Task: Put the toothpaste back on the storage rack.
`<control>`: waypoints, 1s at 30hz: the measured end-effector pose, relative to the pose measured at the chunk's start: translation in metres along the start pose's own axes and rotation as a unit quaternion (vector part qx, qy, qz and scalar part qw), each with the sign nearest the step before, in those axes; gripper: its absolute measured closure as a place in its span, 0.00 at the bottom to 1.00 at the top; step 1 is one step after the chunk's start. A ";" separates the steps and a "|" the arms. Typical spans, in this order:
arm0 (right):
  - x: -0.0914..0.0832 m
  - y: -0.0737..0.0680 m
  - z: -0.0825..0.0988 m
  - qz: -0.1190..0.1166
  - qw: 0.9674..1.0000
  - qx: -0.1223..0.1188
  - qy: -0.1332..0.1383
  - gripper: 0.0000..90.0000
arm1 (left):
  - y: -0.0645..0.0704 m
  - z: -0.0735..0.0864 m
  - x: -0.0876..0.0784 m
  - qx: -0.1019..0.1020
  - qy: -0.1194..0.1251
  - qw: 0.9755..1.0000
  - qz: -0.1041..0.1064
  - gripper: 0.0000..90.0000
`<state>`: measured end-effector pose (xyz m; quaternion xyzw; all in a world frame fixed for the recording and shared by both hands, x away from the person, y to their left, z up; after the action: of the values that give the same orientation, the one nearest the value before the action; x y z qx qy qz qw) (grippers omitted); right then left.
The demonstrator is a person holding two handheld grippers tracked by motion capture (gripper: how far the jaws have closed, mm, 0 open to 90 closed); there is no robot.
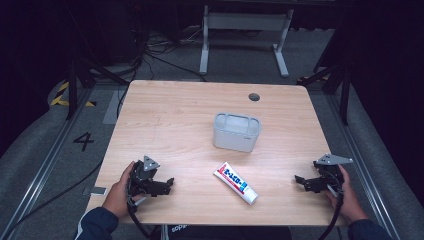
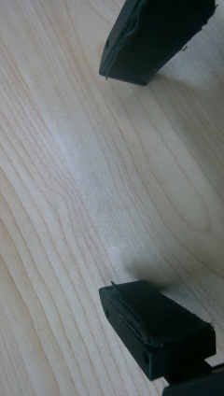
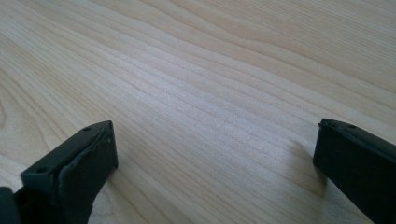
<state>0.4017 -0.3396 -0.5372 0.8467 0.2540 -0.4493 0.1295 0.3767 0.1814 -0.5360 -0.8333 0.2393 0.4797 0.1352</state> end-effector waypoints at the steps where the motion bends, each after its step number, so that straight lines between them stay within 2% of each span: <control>1: 0.000 0.000 0.000 0.000 1.000 0.000 0.000 0.00 | -0.001 0.001 0.000 0.010 -0.003 1.000 0.008 0.00; 3: 0.000 0.000 0.000 0.000 1.000 0.000 0.000 0.00 | -0.003 -0.001 0.000 0.023 -0.001 1.000 0.010 0.00; 8: -0.002 0.000 0.003 -0.003 1.000 -0.006 -0.001 0.00 | -0.004 0.001 -0.001 0.030 -0.010 0.999 0.022 0.00; 10: -0.003 0.000 0.004 -0.005 1.000 -0.006 -0.003 0.00 | -0.006 0.002 -0.001 0.038 -0.004 0.999 0.023 0.00; 16: -0.005 -0.002 0.005 0.002 1.000 -0.003 -0.017 0.01 | -0.015 0.009 -0.006 0.077 -0.004 0.996 0.039 0.00; 19: -0.007 -0.003 0.005 0.011 1.000 -0.021 -0.016 0.01 | -0.016 0.011 -0.006 0.079 -0.003 0.996 0.050 0.00; 22: -0.008 -0.005 0.004 0.015 0.999 -0.029 -0.021 0.02 | -0.017 0.011 -0.006 0.087 -0.001 0.995 0.049 0.00; 25: -0.009 -0.009 0.003 0.015 0.999 -0.043 -0.014 0.08 | -0.017 0.011 -0.006 0.087 -0.003 0.995 0.055 0.00; 30: -0.011 -0.008 0.003 0.025 0.998 -0.042 -0.027 0.08 | -0.017 0.011 -0.006 0.087 -0.003 0.995 0.055 0.00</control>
<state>0.3898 -0.3375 -0.5297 0.8341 0.2481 -0.4575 0.1829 0.3748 0.2024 -0.5362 -0.8024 0.3257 0.4661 0.1815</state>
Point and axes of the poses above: each handheld gripper's, and its own axes: x roughly forward along the jaws, z roughly out of its underside, y roughly to its right, the point moved 7 cm from there along x, roughly forward along the jaws, and after that the axes turned 11 degrees about -y, right-handed, at the moved point
